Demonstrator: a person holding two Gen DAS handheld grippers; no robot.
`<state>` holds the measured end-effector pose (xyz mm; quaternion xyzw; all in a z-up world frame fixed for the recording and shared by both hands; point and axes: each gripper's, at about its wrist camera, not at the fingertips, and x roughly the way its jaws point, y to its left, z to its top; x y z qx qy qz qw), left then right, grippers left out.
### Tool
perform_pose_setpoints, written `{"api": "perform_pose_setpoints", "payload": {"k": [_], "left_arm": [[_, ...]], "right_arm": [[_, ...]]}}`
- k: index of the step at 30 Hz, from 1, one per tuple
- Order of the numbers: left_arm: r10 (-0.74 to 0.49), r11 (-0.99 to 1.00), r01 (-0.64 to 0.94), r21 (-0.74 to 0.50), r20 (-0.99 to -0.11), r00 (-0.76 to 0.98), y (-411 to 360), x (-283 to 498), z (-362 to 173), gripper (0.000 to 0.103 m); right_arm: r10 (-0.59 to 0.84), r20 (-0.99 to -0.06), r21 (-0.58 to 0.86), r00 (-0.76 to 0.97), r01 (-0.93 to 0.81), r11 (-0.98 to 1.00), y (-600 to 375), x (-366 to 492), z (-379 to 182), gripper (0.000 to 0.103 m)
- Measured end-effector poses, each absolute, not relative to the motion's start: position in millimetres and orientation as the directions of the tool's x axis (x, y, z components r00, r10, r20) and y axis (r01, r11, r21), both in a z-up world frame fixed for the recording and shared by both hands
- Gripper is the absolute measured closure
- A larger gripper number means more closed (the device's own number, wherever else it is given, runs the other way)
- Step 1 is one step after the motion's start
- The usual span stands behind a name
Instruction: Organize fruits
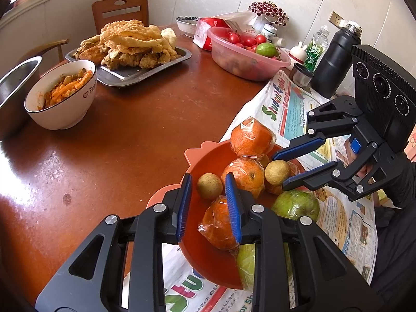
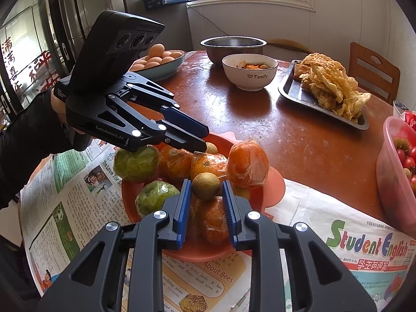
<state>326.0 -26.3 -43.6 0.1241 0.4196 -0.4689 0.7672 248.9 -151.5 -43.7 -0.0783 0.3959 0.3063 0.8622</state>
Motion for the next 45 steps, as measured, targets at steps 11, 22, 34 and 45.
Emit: {"api": "perform_pose_setpoints", "payload": {"k": [11, 22, 34, 45], "left_arm": [[-0.617, 0.559, 0.810, -0.179, -0.742, 0.262, -19, 324, -29, 0.075], [-0.621, 0.600, 0.784, -0.157, -0.709, 0.334, 3, 303, -6, 0.065], [-0.610, 0.675, 0.723, -0.150, -0.664, 0.432, 29, 267, 18, 0.055], [-0.590, 0.739, 0.659, -0.141, -0.609, 0.530, 41, 205, 34, 0.031]], "right_arm": [[0.462, -0.716, 0.090, 0.524, -0.586, 0.805, -153, 241, -33, 0.075], [0.428, -0.700, 0.041, 0.572, -0.566, 0.823, -152, 225, -16, 0.074], [0.400, -0.676, -0.012, 0.619, -0.552, 0.834, -151, 200, 1, 0.065], [0.369, -0.642, -0.066, 0.672, -0.528, 0.847, -149, 160, 16, 0.046]]}}
